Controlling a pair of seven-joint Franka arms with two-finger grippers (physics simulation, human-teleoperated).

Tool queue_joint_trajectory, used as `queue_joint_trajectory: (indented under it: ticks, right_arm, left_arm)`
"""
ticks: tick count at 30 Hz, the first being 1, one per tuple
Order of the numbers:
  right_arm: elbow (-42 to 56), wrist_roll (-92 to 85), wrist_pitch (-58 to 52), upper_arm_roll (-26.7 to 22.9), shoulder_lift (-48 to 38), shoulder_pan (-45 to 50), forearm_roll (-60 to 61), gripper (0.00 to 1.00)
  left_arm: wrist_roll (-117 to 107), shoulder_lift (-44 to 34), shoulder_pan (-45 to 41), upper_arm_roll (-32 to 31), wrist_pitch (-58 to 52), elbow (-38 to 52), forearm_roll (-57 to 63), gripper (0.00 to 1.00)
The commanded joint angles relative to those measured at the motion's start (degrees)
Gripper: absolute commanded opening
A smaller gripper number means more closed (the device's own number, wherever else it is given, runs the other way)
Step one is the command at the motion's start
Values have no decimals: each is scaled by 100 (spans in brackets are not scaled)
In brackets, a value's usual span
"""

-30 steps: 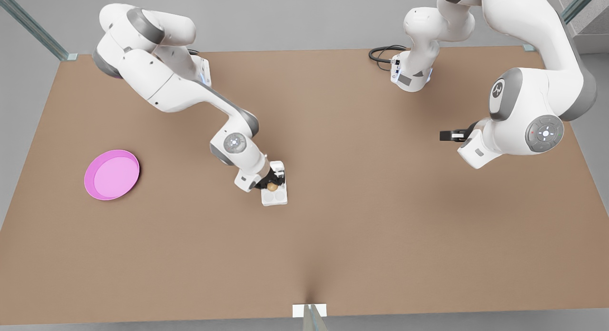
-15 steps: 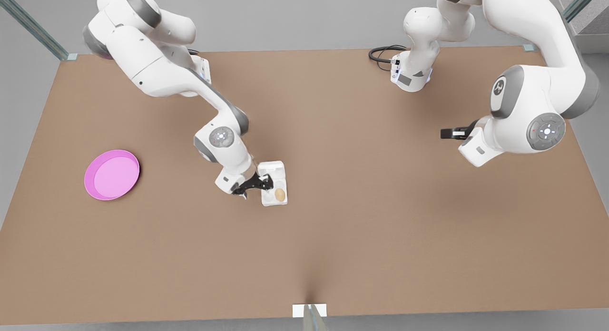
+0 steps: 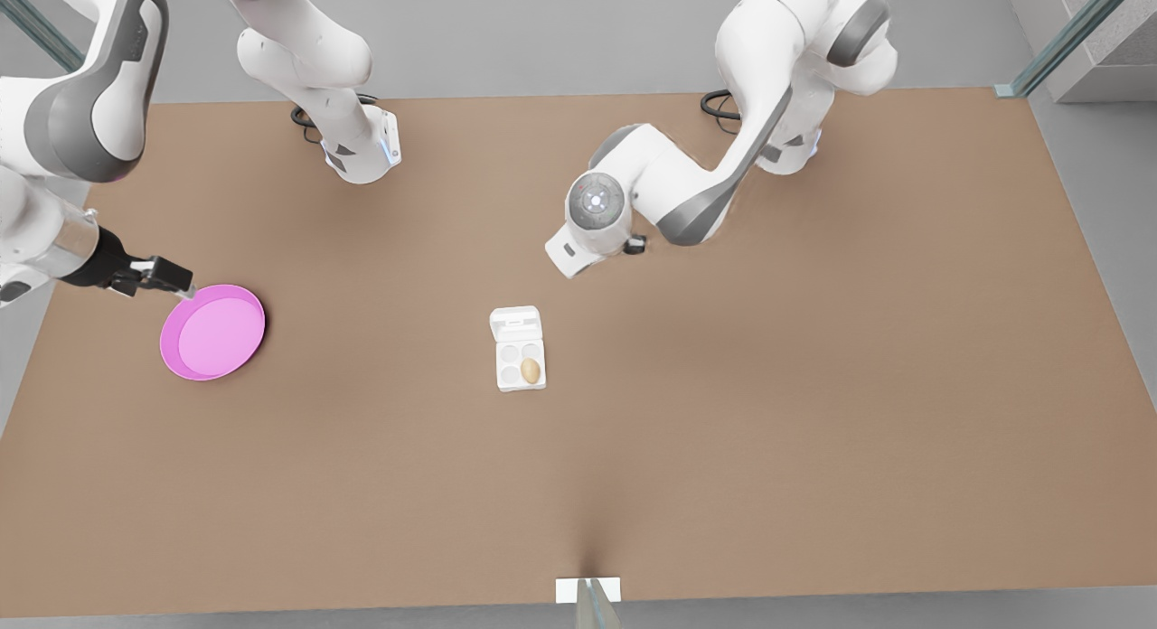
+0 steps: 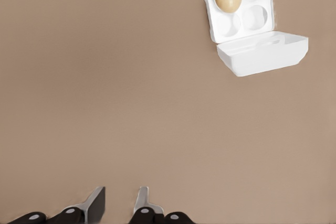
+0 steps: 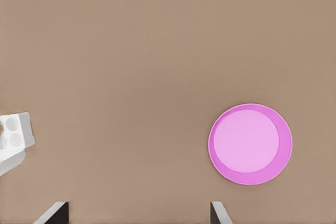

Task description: Pack egg into the box and close the box lid

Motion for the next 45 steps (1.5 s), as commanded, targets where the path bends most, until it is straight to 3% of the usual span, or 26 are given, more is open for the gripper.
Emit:
queue_joint_trajectory:
  ticks: [1,10,31,33,34,35,36,37,38,39,41,43,44,45]
  right_arm:
    - [4,0,1,0,2,-11,0,100]
    - [13,-9,194,-9,72,-2,-9,100]
    - [13,-9,194,-9,90,-19,0,100]
    - [13,-9,194,-9,90,-19,0,100]
    - [13,-9,194,-9,90,-28,0,100]
    - [13,-9,194,-9,90,-37,9,100]
    - [13,-9,194,-9,90,-46,9,100]
    - [13,-9,194,-9,99,-46,9,100]
    - [13,-9,194,-9,99,-46,9,100]
    - [13,-9,194,-9,99,-46,9,100]
    - [13,-9,194,-9,99,-46,9,100]
    - [-4,-9,203,-26,90,-55,-44,100]
    - [-83,0,352,26,46,25,-518,100]
    - [-145,0,361,26,29,16,-483,100]
  left_arm:
    - [-97,111,-5,-1,189,71,-263,21]
    - [-228,1016,-383,-45,1850,36,-298,21]
    - [-334,1605,-154,-10,4434,71,-834,21]
    - [-290,1614,-49,-19,4470,89,-870,21]
    - [-220,1491,118,-36,3953,89,-843,21]
    - [228,938,522,-10,1933,106,-826,21]
    - [632,287,1260,25,306,115,-808,88]
    - [957,-143,2119,60,-704,282,-756,100]
    - [2359,-468,2912,60,-1663,502,295,100]
    - [3523,-689,2992,165,-2033,493,1317,100]
    - [3902,-882,3001,605,-2201,493,1407,100]
    - [3832,-1111,3168,579,-1920,362,1284,100]
    - [3894,-1778,3581,561,-1323,-385,731,100]
    - [3885,-1955,3634,570,-1190,-614,704,100]
